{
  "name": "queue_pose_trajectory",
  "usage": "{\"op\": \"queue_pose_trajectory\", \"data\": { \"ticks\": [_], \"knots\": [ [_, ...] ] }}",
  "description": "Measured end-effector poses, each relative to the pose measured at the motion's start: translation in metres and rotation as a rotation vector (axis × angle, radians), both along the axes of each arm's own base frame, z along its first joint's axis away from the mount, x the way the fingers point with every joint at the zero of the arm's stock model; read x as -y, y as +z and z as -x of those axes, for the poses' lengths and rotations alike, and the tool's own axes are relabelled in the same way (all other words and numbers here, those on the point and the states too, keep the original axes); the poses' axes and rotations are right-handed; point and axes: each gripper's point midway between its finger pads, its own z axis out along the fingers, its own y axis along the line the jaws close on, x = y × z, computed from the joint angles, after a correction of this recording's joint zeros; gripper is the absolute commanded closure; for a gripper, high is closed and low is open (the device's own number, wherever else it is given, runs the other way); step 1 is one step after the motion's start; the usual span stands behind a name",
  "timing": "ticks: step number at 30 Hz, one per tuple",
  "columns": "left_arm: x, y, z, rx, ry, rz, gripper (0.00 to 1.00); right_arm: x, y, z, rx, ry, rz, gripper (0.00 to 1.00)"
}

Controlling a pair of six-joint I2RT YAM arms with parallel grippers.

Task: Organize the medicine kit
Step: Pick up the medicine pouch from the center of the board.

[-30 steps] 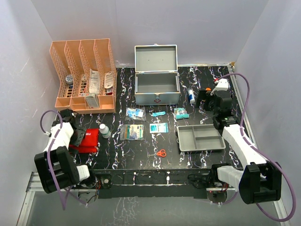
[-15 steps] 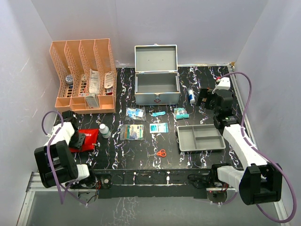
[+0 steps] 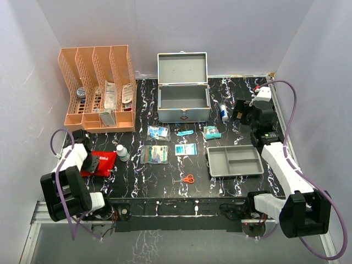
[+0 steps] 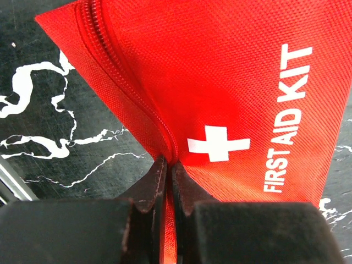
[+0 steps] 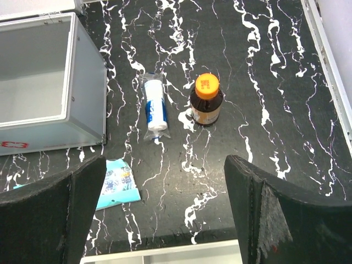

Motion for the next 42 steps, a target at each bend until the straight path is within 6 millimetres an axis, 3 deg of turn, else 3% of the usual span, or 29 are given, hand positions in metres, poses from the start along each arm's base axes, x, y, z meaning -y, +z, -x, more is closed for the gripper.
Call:
{"op": "queue_pose_trajectory", "data": {
  "ticks": [5,10,14,22,27,33,36,38,42],
  "knots": [
    [0.001,0.008,0.006,-0.029,-0.111,0.005,1.0,-0.005,0.014,-0.005,-0.022,0.019,-0.014,0.15],
    [-0.009,0.047,-0.009,0.068,-0.208,-0.069,1.0,-0.014,0.023,-0.003,-0.047,0.052,-0.059,0.18],
    [-0.018,0.088,-0.03,0.178,-0.261,-0.143,1.0,-0.024,0.011,0.0,-0.133,0.078,-0.103,0.21],
    [-0.026,0.136,-0.05,0.245,-0.411,-0.222,1.0,-0.041,-0.025,0.019,-0.331,0.147,-0.159,0.25],
    [-0.021,0.178,-0.064,0.338,-0.584,-0.274,1.0,-0.053,-0.01,0.023,-0.343,0.22,-0.182,0.25],
    [0.003,0.242,-0.105,0.549,-0.863,-0.292,1.0,-0.075,0.041,0.004,-0.249,0.368,-0.205,0.24],
    [0.019,0.258,-0.135,0.635,-0.991,-0.231,1.0,-0.092,0.059,-0.011,-0.216,0.454,-0.241,0.25],
    [0.03,0.258,-0.158,0.669,-1.067,-0.171,1.0,-0.105,0.063,-0.02,-0.197,0.515,-0.27,0.25],
    [0.055,0.24,-0.196,0.663,-1.202,-0.078,1.0,-0.13,0.064,-0.035,-0.176,0.609,-0.344,0.27]
  ]
}}
